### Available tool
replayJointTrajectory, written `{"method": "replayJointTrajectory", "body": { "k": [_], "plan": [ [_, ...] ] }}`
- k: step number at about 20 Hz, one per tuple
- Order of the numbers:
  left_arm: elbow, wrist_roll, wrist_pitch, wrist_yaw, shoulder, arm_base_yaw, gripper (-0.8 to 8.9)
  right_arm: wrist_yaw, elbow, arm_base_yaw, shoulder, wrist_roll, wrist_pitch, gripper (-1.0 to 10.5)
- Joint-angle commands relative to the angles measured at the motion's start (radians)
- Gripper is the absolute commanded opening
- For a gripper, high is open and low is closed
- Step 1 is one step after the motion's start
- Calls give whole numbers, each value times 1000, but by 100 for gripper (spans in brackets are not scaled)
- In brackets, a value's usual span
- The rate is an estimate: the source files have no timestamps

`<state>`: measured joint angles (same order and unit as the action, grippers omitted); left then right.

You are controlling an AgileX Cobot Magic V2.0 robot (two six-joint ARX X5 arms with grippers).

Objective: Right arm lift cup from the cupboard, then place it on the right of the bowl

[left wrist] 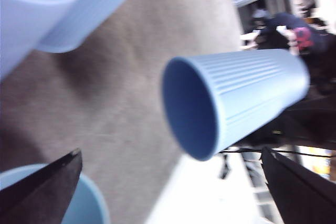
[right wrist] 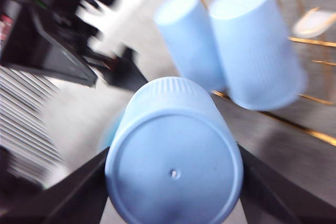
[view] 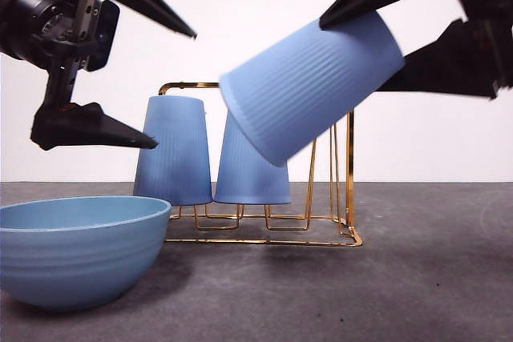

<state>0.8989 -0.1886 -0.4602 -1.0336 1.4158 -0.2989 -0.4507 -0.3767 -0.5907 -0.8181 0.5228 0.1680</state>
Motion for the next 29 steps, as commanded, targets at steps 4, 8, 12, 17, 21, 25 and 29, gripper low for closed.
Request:
{"method": "replayJointTrajectory", "body": {
  "k": [4,8,12,17,21,25,29],
  "plan": [
    [20,-155,122,-128,33,-12,556,-5,97,-36,-101,205,308,198],
    [20,-214,177,-193,62,-24,556,-5,96,-75,-246,247,475,198],
    [20,-224,193,-210,74,-43,553,-8,96,-105,-381,290,630,198],
    [20,-233,192,-217,74,-55,385,-24,96,-122,-492,353,791,198],
    [20,-240,191,-217,73,-55,116,-28,96,-139,-517,372,833,198],
    [20,-216,189,-217,73,-57,5,-28,96,-148,-517,379,834,199],
    [20,-220,189,-223,73,-57,6,-40,96,-147,-517,385,832,355]
  ]
}}
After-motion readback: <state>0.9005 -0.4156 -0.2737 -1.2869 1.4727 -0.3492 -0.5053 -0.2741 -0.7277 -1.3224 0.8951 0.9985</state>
